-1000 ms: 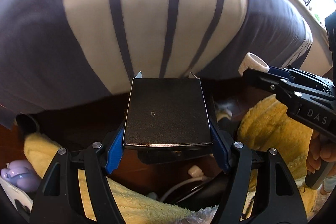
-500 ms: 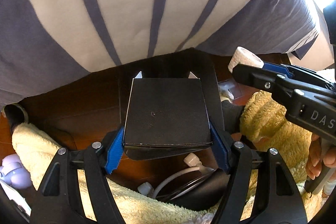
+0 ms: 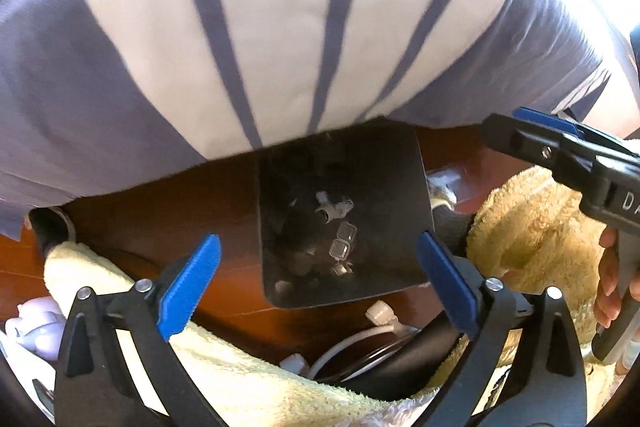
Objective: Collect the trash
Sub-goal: 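Lower black box and tape roll into the bin and open both tools, then grasp the fuzzy hair tie with the left tool while the right tool grasps the blue wipes pack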
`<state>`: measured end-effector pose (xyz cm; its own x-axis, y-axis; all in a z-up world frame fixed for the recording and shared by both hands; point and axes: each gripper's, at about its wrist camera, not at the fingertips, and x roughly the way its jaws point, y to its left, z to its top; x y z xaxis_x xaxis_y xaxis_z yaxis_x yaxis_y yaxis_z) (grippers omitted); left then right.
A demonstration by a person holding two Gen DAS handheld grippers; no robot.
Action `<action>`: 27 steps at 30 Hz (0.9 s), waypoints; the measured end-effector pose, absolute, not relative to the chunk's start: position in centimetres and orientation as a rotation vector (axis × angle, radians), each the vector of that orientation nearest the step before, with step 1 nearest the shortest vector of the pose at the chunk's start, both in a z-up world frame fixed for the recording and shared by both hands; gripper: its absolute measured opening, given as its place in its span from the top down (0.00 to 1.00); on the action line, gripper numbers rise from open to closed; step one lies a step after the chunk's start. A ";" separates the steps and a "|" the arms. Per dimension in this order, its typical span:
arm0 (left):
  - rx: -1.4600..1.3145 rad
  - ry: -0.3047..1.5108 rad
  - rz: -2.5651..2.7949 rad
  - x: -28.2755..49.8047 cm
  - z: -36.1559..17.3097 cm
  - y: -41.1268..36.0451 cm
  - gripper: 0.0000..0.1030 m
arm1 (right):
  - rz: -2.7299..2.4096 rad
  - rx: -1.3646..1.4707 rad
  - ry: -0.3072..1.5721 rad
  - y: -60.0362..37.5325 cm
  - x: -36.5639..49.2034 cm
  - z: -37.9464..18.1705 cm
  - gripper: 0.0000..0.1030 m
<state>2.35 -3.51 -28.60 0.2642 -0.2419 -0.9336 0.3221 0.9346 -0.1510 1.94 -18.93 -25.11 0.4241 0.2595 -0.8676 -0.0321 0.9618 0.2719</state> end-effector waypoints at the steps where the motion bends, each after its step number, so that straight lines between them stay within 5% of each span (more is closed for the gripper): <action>1: 0.071 1.235 -0.378 2.4 -28.1 -3.2 0.08 | 0.176 0.222 1.110 -19.0 1.9 -24.8 0.19; 27: 0.076 0.895 -0.278 8.7 -13.0 -1.5 0.08 | 0.052 0.157 0.853 -23.9 8.1 -12.8 0.16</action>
<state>8.72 -1.46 -13.00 0.5923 -0.2073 -0.7786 0.2708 0.9613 -0.0500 8.06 -23.85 -12.76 0.6576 0.1089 -0.7455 0.0169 0.9871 0.1590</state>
